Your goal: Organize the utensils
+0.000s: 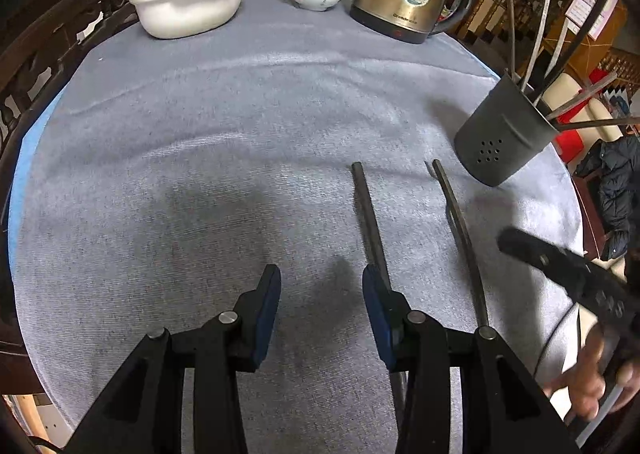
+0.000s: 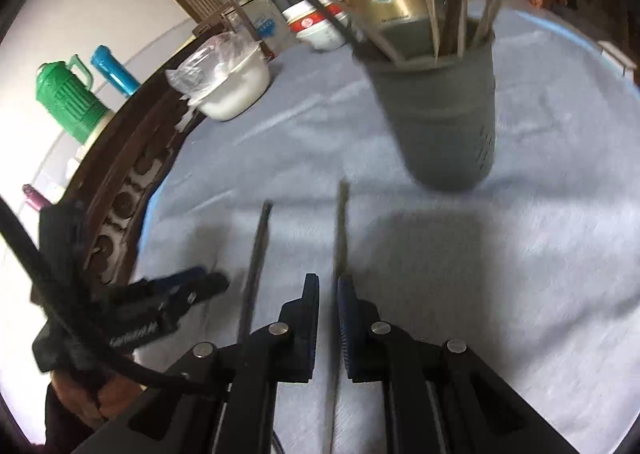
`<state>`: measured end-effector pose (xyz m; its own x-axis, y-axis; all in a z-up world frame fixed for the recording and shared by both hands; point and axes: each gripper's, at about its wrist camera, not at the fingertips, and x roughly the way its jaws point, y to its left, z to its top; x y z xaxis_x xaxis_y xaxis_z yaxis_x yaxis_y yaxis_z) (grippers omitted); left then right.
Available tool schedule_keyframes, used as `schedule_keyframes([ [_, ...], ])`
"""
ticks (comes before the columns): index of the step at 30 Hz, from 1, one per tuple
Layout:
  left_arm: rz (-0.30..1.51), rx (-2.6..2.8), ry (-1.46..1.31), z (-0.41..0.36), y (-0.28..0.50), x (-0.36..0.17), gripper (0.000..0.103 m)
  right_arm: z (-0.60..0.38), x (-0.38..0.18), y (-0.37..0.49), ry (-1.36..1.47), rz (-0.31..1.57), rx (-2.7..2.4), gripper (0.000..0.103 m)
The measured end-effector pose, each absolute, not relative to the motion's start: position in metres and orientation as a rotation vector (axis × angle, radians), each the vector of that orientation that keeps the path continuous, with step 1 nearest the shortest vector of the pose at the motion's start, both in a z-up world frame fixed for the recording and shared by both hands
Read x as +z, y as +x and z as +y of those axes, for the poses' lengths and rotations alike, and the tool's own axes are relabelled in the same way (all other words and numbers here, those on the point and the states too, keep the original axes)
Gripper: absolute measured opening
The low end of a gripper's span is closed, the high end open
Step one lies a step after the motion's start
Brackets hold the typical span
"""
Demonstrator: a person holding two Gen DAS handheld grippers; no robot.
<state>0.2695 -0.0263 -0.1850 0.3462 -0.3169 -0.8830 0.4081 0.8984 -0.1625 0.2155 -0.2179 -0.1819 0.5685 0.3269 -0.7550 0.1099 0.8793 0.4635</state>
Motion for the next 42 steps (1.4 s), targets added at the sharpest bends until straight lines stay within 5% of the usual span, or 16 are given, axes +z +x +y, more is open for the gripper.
schedule_keyframes([
  [42, 1.344, -0.464, 0.166, -0.084, 0.338, -0.195, 0.043, -0.225, -0.204, 0.238, 0.411, 1.158, 0.053, 0.010],
])
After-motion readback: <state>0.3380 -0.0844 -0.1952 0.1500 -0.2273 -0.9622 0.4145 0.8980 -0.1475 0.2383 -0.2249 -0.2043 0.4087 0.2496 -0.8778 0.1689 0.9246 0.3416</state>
